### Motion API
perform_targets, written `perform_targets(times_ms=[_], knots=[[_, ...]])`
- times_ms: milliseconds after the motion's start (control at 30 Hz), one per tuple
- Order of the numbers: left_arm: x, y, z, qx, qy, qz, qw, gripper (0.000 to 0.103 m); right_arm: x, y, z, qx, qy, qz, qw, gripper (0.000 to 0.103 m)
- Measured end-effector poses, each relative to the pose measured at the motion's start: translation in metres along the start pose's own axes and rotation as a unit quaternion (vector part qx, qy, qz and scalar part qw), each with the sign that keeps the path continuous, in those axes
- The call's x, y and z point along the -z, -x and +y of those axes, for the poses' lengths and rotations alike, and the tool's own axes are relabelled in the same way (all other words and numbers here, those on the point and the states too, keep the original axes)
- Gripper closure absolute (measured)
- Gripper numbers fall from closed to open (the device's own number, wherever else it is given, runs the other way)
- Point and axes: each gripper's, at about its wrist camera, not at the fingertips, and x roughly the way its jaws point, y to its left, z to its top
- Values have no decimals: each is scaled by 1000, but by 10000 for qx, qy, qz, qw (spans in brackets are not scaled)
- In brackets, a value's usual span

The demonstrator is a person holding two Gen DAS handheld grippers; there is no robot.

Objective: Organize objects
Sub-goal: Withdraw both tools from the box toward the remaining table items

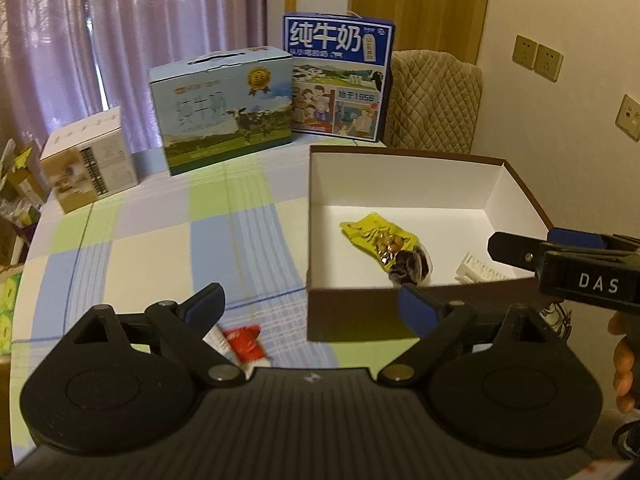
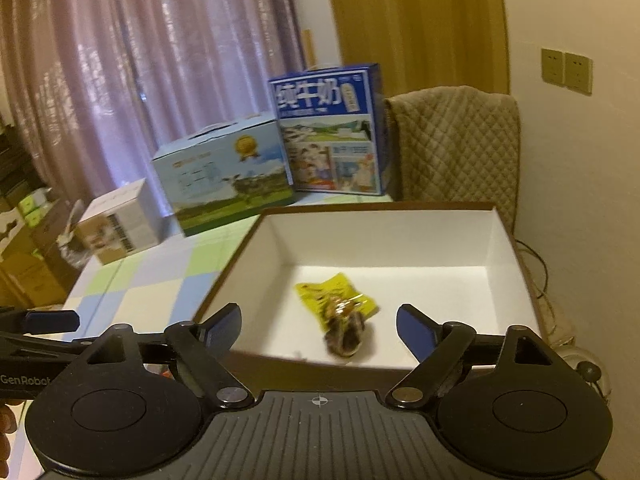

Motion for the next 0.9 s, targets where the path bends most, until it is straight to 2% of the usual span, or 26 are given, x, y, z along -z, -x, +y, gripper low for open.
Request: perform_targets(times_ms=[233, 467, 900], knots=[[24, 25, 22, -180, 222, 2, 9996, 11, 23, 5, 32, -308, 188, 240, 9991, 20], [59, 42, 40, -555, 177, 74, 9983, 11, 56, -4, 64, -627, 437, 641, 9950, 20], [122, 49, 95, -870, 886, 474, 9911, 11, 95, -24, 97, -892, 591, 1156, 9875, 20]])
